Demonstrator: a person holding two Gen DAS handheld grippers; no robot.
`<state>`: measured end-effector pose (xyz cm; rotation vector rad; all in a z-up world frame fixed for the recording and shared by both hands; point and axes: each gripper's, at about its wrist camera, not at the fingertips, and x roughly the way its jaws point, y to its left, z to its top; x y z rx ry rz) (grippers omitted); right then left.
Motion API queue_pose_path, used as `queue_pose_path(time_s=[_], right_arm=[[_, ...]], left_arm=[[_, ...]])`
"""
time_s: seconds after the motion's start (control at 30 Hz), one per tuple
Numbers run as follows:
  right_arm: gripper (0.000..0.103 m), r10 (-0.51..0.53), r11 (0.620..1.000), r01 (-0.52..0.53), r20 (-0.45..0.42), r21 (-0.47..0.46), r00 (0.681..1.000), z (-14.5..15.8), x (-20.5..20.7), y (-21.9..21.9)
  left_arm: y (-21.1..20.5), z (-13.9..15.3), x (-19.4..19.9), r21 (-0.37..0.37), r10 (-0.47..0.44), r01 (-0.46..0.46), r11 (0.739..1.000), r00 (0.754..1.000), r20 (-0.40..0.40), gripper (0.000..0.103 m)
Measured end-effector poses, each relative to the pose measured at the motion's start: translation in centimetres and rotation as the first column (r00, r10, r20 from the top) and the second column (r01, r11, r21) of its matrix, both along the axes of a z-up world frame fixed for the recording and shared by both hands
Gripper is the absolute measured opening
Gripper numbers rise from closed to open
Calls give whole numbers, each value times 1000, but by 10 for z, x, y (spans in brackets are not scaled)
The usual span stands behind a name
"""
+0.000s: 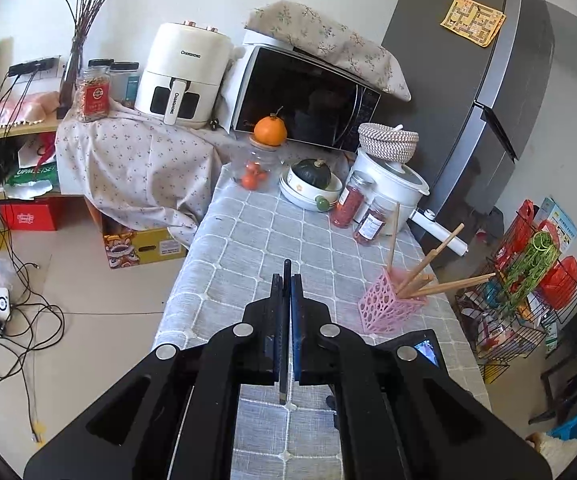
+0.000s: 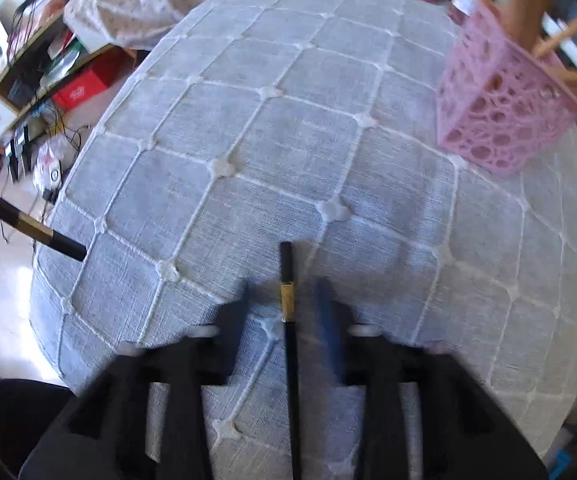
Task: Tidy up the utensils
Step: 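Lift the black chopstick with the left gripper toward the pink holder, then lower the black chopstick into the pink holder and open the left gripper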
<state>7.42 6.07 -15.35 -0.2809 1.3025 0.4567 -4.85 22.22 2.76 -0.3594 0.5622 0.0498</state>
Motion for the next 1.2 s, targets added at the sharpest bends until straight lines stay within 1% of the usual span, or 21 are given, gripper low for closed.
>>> queue_pose_path(time_s=[0.03, 0.1, 0.17, 0.23, 0.27, 0.4, 0.5, 0.57, 0.67, 0.7, 0.8, 0.83, 0.9, 1.0, 1.07, 1.1, 1.2], right_arm=[[8, -15, 1000, 15, 3, 3, 1000, 1, 0, -3], [7, -35, 999, 33, 27, 41, 999, 9, -2, -13], [7, -47, 995, 41, 64, 88, 997, 24, -10, -27], [7, -61, 988, 46, 101, 148, 993, 50, -24, -46], [7, -61, 988, 46, 101, 148, 993, 50, -24, -46], [7, -75, 971, 31, 181, 235, 981, 106, -52, -81], [7, -97, 958, 23, 245, 286, 965, 157, -68, -104], [7, -115, 951, 25, 277, 309, 954, 184, -74, -112], [7, -147, 932, 21, 323, 362, 935, 237, -77, -131], [7, -162, 923, 17, 348, 385, 923, 259, -77, -139], [7, -197, 904, 12, 392, 428, 899, 304, -69, -148], [7, -219, 901, 14, 425, 434, 878, 322, -65, -151], [7, -253, 896, 21, 474, 443, 844, 348, -54, -157], [7, -291, 890, 37, 502, 455, 814, 370, -35, -166], [7, -319, 887, 54, 526, 458, 789, 375, -20, -171], [7, -331, 885, 62, 527, 462, 783, 374, -12, -172], [7, -354, 875, 88, 506, 476, 786, 362, 17, -178]], left_arm=[[-1, 0, 1, 4, 1, -1, 1000, 1000, 0, 3], [-2, 1, 0, 6, -5, 5, 1000, 1000, 0, 3], [-6, 5, -1, 17, -19, 19, 1000, 1000, 3, 3], [-11, 12, -3, 34, -30, 30, 999, 999, 10, 3], [-14, 17, -4, 41, -35, 34, 999, 999, 15, 3], [-28, 40, -8, 64, -57, 54, 996, 997, 46, 3], [-39, 62, -9, 84, -74, 68, 994, 995, 71, 3], [-47, 80, -7, 94, -88, 79, 992, 992, 91, 3], [-58, 106, -3, 106, -110, 97, 990, 986, 124, 3], [-62, 115, -1, 108, -121, 106, 988, 983, 135, 3], [-80, 148, 11, 126, -164, 142, 982, 970, 179, 3], [-85, 155, 15, 131, -175, 151, 980, 966, 188, 3], [-97, 169, 27, 139, -195, 168, 976, 958, 210, 3], [-110, 178, 48, 121, -224, 201, 972, 949, 221, 3], [-121, 178, 67, 112, -238, 218, 969, 946, 219, 3], [-126, 176, 76, 111, -243, 223, 968, 946, 213, 3], [-142, 162, 108, 113, -245, 226, 967, 951, 188, 3]])
